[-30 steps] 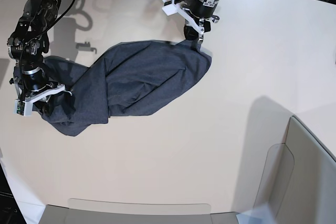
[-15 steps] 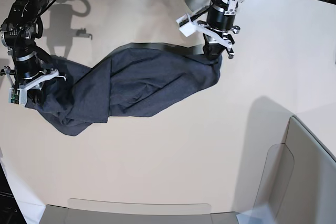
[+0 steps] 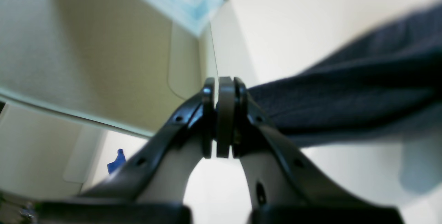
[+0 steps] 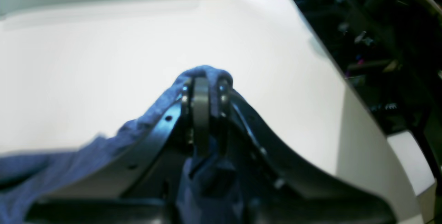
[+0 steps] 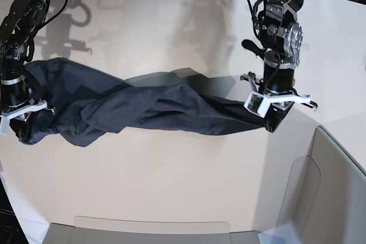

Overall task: Layout the t-shirt on the table in an organized manner, then fold the t-shirt properly
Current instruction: 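Lift the shirt with both grippers and swing it to flatten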

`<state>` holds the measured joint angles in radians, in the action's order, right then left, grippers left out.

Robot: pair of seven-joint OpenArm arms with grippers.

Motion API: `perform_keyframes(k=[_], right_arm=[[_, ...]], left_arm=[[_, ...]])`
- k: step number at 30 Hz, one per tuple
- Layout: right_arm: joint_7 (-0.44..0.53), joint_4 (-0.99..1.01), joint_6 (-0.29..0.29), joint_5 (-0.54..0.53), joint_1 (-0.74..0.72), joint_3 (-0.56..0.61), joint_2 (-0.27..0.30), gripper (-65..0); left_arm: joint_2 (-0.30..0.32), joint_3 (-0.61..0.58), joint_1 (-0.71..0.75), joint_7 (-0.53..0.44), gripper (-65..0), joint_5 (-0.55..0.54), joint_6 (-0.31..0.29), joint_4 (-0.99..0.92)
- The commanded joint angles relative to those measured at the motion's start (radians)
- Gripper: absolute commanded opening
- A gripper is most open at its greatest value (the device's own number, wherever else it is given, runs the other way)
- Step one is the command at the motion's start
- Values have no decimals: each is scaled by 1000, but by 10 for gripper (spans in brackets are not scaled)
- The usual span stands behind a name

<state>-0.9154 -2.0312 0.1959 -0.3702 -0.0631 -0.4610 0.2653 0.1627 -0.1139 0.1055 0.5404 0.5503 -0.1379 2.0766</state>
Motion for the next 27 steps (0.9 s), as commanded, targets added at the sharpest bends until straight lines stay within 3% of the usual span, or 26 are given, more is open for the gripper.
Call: perform_keyframes(k=[1,10,22,27], right_arm=[[40,-16,1,-3,-40,-3,18,-650],[51,-16,1,-5,-218,-11,-4,-650],[364,-19,1,-6,-340,-6,-19,-650],[450,-18,1,-6,-392,-5,-21,-650]], left_arm=[[-1,18,-45,-24,-648,-20,14,19],[-19,122,-307,-12,-648,-197,14,19],[-33,329,-646,-13,-648,-301,14,17],[8,331,-769,-12,-648,-301,14,2]])
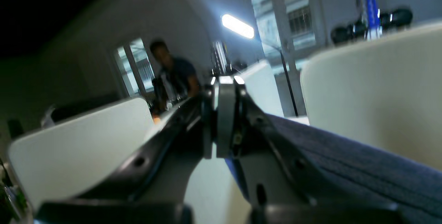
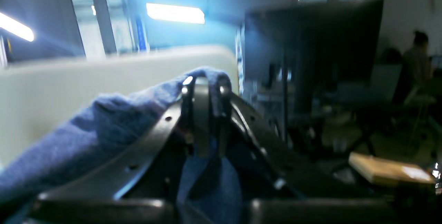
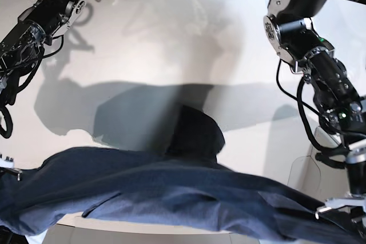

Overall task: Layout the t-shirt on the table in an organized manner, then fold the t-shirt properly
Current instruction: 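Lift the shirt with both grippers and swing it to flatten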

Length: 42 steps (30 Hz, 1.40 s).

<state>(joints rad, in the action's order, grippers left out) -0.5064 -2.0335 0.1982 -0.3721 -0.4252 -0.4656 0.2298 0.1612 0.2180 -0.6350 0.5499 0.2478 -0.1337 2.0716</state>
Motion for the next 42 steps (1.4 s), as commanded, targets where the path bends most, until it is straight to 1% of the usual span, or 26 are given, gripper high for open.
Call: perform_keyframes(k=[1,4,6,7,9,12,14,16,19,22,24,27,30,33,35,36,37,39,40,42], right_arm=[[51,-16,-1,-5,-42,0,15,-650],[58,-13,-10,0,-71,-8,15,-650],[59,-13,-15,2,-70,-15,15,-650],[58,-13,-29,2,-57,-26,15,-650],[59,-13,-47,-3,-7,-35,15,-650],[62,-20,-46,-6,78,-37,15,-650],[76,-23,-46,-17,134,-37,15,-650],[139,-23,-44,-66,208,-49,16,-650],[263,-25,-44,-175,314,-58,27,-650],[354,-25,-49,-270,372,-58,81,-650],[371,-25,-49,-316,381,-58,98,-650],[374,-25,-52,-351,363,-55,102,-650],[371,-22,-52,-350,312,-43,101,-650],[371,-20,-53,-347,269,5,104,-650],[360,-17,-53,-333,268,35,102,-650],[331,-11,-53,-307,269,52,96,-650],[286,-6,-53,-278,271,64,93,-650],[190,13,-53,-222,288,80,69,-650],[133,32,-53,-192,300,77,47,-650],[50,67,-53,-132,306,74,4,-650]], left_arm=[[16,-4,-53,-21,-648,2,10,1],[44,2,-99,-20,-648,2,10,-18],[67,5,-101,-20,-648,2,10,-21],[76,8,-93,-20,-648,2,10,-19],[80,50,-29,-20,-648,2,10,-12],[79,108,36,-31,-648,-2,10,-4],[79,140,56,-32,-648,-26,10,19],[79,194,83,-32,-648,-49,10,24],[80,265,85,-32,-648,-97,10,24],[80,291,83,-32,-648,-150,10,24],[82,286,83,-32,-648,-160,10,24],[80,254,80,-32,-648,-160,10,24],[76,172,47,-29,-648,-160,12,24],[74,97,37,-21,-648,-153,15,14],[74,64,45,-20,-647,-152,15,11],[73,56,60,-20,-646,-152,15,11],[67,56,106,-18,-646,-156,15,8],[51,48,197,-20,-632,-158,13,8],[45,44,244,-20,-612,-158,13,8],[30,44,338,-20,-566,-160,12,8]])
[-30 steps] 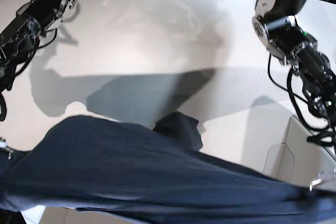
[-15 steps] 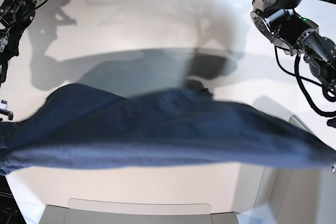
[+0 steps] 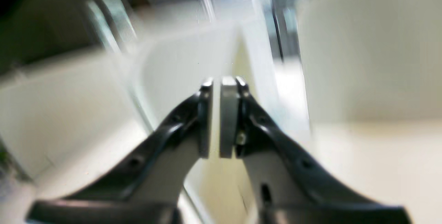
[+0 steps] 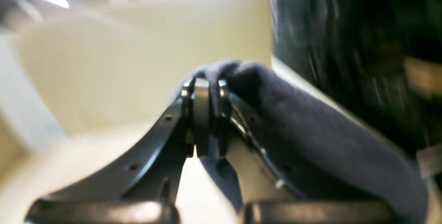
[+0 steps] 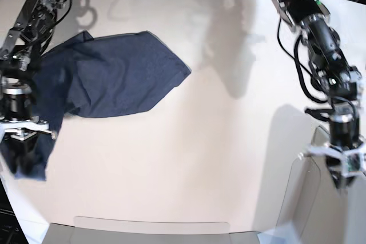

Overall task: Layout the t-shirt on the table in an organized manner, then fold the t-shirt properly
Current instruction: 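Lift the shirt with both grippers and swing it to flatten, then lay the shirt down and pull the left gripper across it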

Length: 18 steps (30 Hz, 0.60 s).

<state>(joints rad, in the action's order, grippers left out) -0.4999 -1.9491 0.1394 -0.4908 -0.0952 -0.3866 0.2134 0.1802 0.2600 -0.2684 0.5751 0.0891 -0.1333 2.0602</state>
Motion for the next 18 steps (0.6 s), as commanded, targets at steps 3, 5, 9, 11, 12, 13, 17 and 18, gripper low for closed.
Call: perform_keyframes(k=[3,5,9,11,12,13,17,18], right_arm=[[-58,67,6,96,-47,-1,-12,-515],[-98,127,6,142,-87,1,-15,-365],[-105,138,13,143,-125,1,-9,-128],[-105,93,13,143,-136,-8,-9,-56],[-105,66,12,143,-136,-8,-9,-27],[-105,37,12,143,-131,-15,-9,-6],[-105,-25,12,143,-85,-68,-12,0],[-105,-26,12,143,-71,-82,-12,0]], left_arm=[[-25,0,102,-57,-503,-2,10,20],[-37,-21,171,-57,-480,-2,10,18],[-41,-75,311,-57,-473,-2,10,18],[-43,-107,367,-57,-473,-5,10,18],[-43,-129,395,-53,-472,-19,10,20],[-43,-150,418,-45,-472,-48,8,20],[-43,-195,470,26,-475,-226,-108,35],[-40,-199,470,67,-476,-274,-168,35]])
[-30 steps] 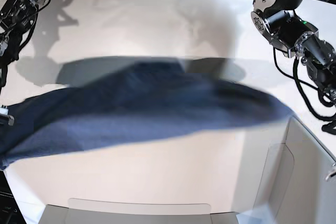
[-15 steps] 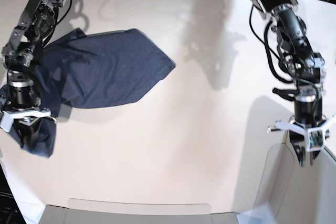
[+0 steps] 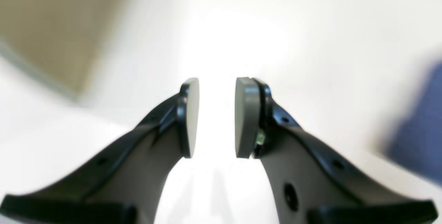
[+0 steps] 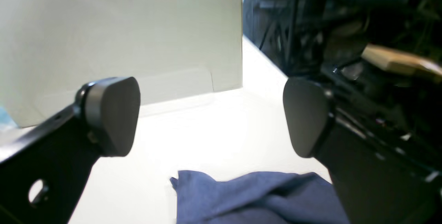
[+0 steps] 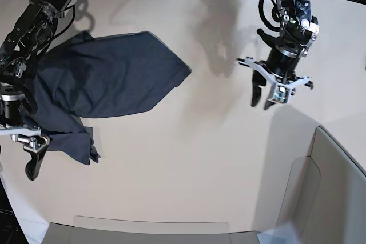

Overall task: Layout the t-shirt on the table in an organized manner, then fold the t-shirt properly
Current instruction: 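Lay the shirt down and pull the left gripper across it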

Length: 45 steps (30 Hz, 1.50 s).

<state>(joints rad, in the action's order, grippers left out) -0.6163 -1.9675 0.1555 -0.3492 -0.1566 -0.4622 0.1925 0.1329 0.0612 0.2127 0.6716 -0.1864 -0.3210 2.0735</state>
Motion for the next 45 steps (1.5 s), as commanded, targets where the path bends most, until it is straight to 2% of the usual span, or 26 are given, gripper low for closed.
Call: perform_keyframes(k=[1,4,6,9,11,13,14,15,17,19,22,25,27,33,36,41,45], right_arm=[[11,-8,-4,2,9,-20,9,0],[11,-8,-3,0,88,-79,5,0],[11,-8,-1,0,136,-103,8,0],[11,-8,-1,0,214,-135,12,0],[9,-8,28,0,257,-158,12,-2],[-11,-8,100,0,292,-165,23,-73],[-41,-8,129,0,302,-177,42,-141],[-83,-5,154,0,302,-191,51,-242],[-133,-3,163,0,297,-218,51,-440],[-138,-3,163,0,297,-257,51,-650],[-139,0,161,5,297,-307,57,-650],[-139,1,161,6,280,-369,54,-636],[-139,29,161,6,277,-396,54,-650],[-139,237,161,48,182,-412,80,-650],[-139,354,161,97,101,-410,88,-650],[-135,463,161,120,4,-410,89,-650],[-135,581,161,120,-62,-393,117,-650]], left_arm=[[11,-5,-19,37,-479,-61,-54,22],[11,-2,-77,257,-526,-247,-263,20],[11,2,-137,403,-573,-359,-344,20],[6,-5,-233,574,-625,-500,-373,16],[1,-11,-282,636,-634,-565,-370,14],[-17,-47,-321,675,-634,-600,-369,14],[-25,-67,-333,686,-634,-597,-369,12],[-32,-96,-344,689,-634,-595,-366,8],[-57,-140,-353,689,-634,-595,-359,-14],[-78,-179,-353,687,-634,-571,-321,-37],[-103,-257,-356,649,-634,-502,-298,-81],[-109,-354,-358,563,-634,-420,-290,-149],[-111,-444,-359,488,-634,-367,-277,-227],[-111,-639,-416,251,-634,-269,-158,-486],[-111,-670,-445,172,-634,-262,-145,-595],[-100,-667,-444,127,-635,-261,-143,-680],[-16,-616,-393,138,-637,-261,-143,-675]])
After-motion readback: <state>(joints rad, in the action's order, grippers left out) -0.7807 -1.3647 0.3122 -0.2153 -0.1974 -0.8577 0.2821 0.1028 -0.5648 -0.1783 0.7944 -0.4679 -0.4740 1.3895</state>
